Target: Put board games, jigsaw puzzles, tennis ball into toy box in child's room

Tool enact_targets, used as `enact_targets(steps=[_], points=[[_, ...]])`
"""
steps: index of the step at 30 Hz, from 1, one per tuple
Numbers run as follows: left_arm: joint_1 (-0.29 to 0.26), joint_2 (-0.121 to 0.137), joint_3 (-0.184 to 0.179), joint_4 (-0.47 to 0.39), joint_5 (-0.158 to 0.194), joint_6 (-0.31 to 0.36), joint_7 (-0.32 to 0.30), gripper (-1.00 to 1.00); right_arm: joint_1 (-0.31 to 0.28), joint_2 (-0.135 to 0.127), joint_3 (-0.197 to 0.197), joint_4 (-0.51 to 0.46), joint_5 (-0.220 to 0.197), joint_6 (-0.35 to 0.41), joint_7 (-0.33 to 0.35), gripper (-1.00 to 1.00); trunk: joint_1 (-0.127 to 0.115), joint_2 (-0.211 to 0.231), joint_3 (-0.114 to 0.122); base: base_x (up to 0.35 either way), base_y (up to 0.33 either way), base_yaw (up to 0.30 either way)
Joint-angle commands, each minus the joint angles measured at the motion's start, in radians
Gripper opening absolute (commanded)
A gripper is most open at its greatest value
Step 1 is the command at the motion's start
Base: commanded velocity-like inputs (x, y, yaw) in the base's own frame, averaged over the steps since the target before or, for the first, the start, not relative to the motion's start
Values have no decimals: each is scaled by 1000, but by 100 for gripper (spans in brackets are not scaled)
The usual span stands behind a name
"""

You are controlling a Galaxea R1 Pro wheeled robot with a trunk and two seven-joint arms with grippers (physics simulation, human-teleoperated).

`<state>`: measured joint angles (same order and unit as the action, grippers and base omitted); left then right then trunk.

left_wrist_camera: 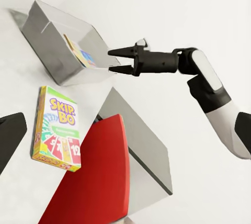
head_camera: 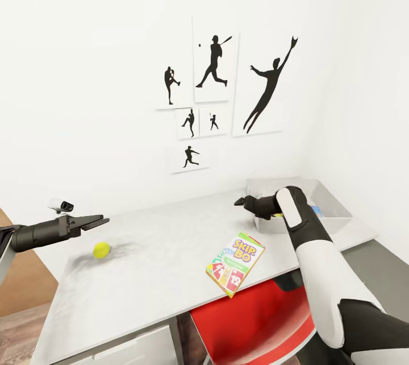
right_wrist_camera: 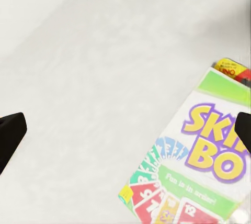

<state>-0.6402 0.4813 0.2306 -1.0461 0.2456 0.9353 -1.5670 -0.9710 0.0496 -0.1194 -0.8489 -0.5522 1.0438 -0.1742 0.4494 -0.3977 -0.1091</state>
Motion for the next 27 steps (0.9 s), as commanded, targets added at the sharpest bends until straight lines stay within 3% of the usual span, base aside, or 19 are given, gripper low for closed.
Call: enact_targets(steps=[1, 9, 16, 27], points=[[-1, 0, 0, 0, 0, 11, -4, 100, -2, 2, -3, 9, -11, 2, -29, 100, 1, -2, -2, 0, 0, 0], [-1, 0, -1, 0, 0, 10, -4, 100, -37, 8, -6, 100, -17, 3, -133, 100, 1, -2, -2, 0, 0, 0], [-1, 0, -1, 0, 0, 10, -4, 100, -71, -5, -6, 196, -15, 3, -147, 100, 1, -2, -2, 0, 0, 0], [-1, -1, -1, 0, -1, 10, -4, 100, -78, -23, -4, 258, -8, 3, -149, 100, 1, -2, -2, 0, 0, 0]])
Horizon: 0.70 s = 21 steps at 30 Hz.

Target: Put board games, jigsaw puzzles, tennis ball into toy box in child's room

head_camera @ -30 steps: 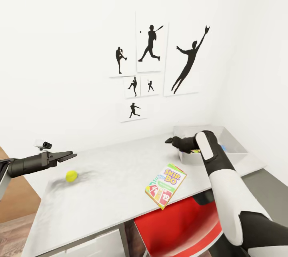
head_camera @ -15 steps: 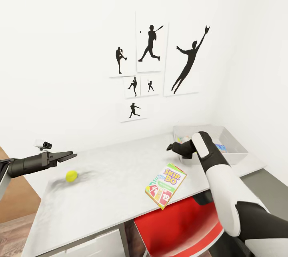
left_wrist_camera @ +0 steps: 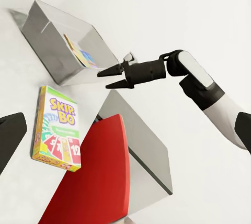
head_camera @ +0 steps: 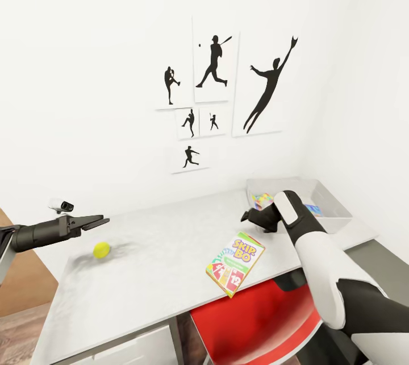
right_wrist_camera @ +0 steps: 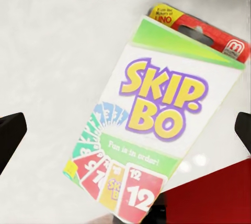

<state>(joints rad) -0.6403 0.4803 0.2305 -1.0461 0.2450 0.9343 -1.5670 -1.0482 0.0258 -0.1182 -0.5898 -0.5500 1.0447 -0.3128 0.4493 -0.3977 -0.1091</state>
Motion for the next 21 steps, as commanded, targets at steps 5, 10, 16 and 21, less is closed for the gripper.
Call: enact_targets(steps=[5, 10, 16, 21], points=[[-1, 1, 0, 0, 0, 11, -4, 100, 4, -4, -2, -5, -3, 3, -9, 100, 1, -2, -2, 0, 0, 0], [-1, 1, 0, 0, 0, 9, -4, 100, 10, -29, -2, -12, -4, 3, -2, 100, 1, -2, -2, 0, 0, 0], [-1, 1, 0, 0, 0, 6, -4, 100, 12, -45, -2, -27, -3, 2, 0, 100, 1, -2, -3, 0, 0, 0], [-1, 1, 0, 0, 0, 6, -4, 100, 11, -46, -3, -58, -2, 0, -1, 100, 1, -2, -8, 0, 0, 0]])
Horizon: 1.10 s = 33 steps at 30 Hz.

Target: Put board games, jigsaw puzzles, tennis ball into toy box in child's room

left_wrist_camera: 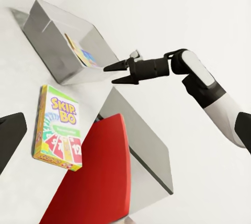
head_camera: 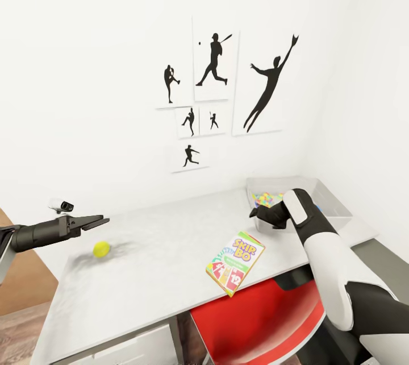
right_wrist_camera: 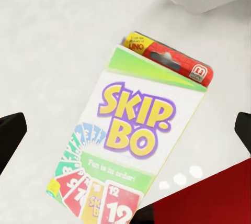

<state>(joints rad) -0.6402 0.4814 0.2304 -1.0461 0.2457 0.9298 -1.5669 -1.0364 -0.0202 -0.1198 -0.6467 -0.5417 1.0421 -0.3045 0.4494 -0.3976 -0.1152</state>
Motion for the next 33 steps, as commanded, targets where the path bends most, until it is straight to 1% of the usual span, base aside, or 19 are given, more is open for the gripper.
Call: enact_targets(steps=[1, 17, 22, 26, 28, 29, 30, 33], points=[[-1, 0, 0, 0, 0, 11, -4, 100, -1, 0, -1, -4, -11, 2, -10, 100, 1, -2, -4, 0, 0, 0], [-1, 0, 0, 0, 0, 11, -4, 100, -1, -1, -3, -7, -11, -3, -11, 100, 1, -2, -30, 0, 0, 0], [0, 0, 0, -2, 4, 11, -4, 100, -2, -1, -2, -7, -11, -42, -9, 100, 1, -2, -38, 0, 0, 0], [15, -1, -2, -38, 9, 13, -4, 100, -2, -1, -2, -7, -11, -52, -8, 100, 1, -2, -45, 0, 0, 0], [32, -1, -3, -82, 28, 17, -4, 100, -2, 0, -1, -7, -11, -54, -8, 100, 1, -2, -48, 0, 0, 0], [45, -2, -4, -108, 48, 20, -4, 100, -2, 0, -1, -7, -11, -55, -8, 100, 1, -2, -50, 0, 0, 0], [52, -2, -5, -121, 61, 21, -4, 100, -2, 0, -1, -7, -11, -55, -8, 100, 1, -2, -51, 0, 0, 0], [91, -2, -13, -181, 150, 23, -4, 100, -2, 0, -1, -7, -11, -56, -8, 100, 1, -2, -56, 17, 0, 0]])
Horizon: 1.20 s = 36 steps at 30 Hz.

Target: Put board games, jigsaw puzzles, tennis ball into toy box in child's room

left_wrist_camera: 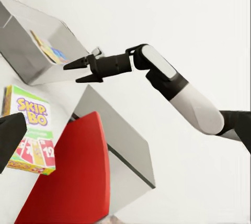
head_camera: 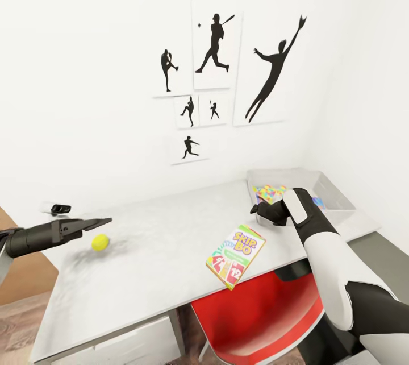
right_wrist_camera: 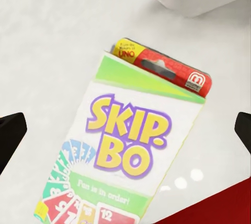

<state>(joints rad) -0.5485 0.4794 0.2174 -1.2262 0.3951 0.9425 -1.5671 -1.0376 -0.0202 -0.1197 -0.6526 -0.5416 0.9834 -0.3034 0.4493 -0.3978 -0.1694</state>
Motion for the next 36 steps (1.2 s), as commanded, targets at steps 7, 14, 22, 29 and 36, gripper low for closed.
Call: enact_targets(steps=[7, 14, 22, 29, 36], points=[[17, 1, -12, -27, 50, 11, -4, 100, -1, 1, 1, -1, -11, 1, -9, 100, 1, -2, -14, 37, 0, 0], [19, 1, -13, -29, 54, 10, -4, 100, -1, 2, 2, -1, -11, 1, -10, 100, 1, -2, -25, 3, 0, 0], [19, 1, -12, -27, 53, 10, -4, 100, -1, 2, 2, -1, -11, 1, -11, 100, 1, -2, -38, 0, 0, 0], [19, 1, -13, -26, 53, 9, -4, 100, -1, 1, 0, 0, -9, -29, -12, 100, 1, -2, -50, 0, 0, 0], [19, 1, -12, -24, 53, 7, -4, 100, -1, 0, 0, 4, -9, -73, -16, 100, 1, -2, -61, 0, 0, 0]])
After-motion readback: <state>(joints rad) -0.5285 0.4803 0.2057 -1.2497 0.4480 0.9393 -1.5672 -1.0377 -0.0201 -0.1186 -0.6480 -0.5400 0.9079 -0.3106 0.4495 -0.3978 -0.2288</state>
